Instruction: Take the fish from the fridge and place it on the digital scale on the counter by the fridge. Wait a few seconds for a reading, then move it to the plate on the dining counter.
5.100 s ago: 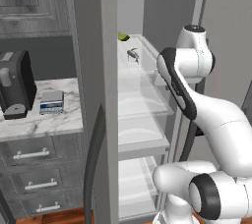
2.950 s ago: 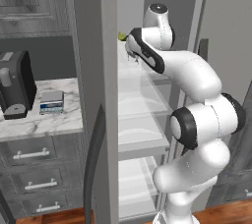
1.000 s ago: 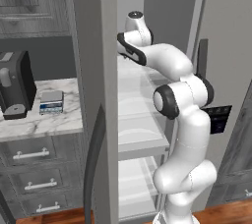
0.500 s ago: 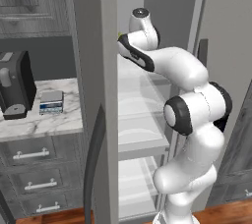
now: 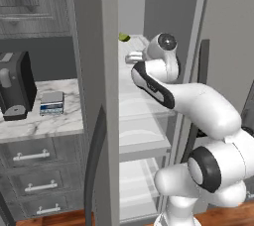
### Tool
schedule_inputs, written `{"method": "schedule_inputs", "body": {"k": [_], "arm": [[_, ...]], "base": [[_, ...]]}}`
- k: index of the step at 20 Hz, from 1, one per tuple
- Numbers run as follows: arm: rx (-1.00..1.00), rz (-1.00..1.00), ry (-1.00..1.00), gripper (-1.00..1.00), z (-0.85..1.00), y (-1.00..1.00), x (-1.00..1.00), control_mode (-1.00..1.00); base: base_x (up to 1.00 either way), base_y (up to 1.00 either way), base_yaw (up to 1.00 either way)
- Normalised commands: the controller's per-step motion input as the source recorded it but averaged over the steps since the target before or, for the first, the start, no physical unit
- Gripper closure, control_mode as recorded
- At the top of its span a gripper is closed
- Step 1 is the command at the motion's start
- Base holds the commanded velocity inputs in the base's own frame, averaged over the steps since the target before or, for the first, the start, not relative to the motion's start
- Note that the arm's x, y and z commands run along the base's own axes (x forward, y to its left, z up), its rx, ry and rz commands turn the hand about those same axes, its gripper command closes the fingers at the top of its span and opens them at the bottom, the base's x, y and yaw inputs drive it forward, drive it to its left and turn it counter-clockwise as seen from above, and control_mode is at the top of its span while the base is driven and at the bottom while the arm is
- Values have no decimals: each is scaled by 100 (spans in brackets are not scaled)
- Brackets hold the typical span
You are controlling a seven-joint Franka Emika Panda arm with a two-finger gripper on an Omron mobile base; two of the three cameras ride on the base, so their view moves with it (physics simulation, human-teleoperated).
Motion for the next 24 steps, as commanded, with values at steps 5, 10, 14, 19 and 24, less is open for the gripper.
{"method": "schedule_inputs", "body": {"k": [5, 10, 14, 19, 24], "arm": [[18, 0, -10, 100, 47, -13, -100, -100], [9, 0, -1, 100, 31, -8, -100, -100], [3, 0, 6, 100, 23, 0, -100, -100], [3, 0, 16, 100, 20, -9, -100, -100], [0, 0, 26, 100, 15, -13, -97, -100]], "base": [[0, 0, 0], [0, 0, 0], [0, 0, 0], [0, 0, 0], [0, 0, 0]]}}
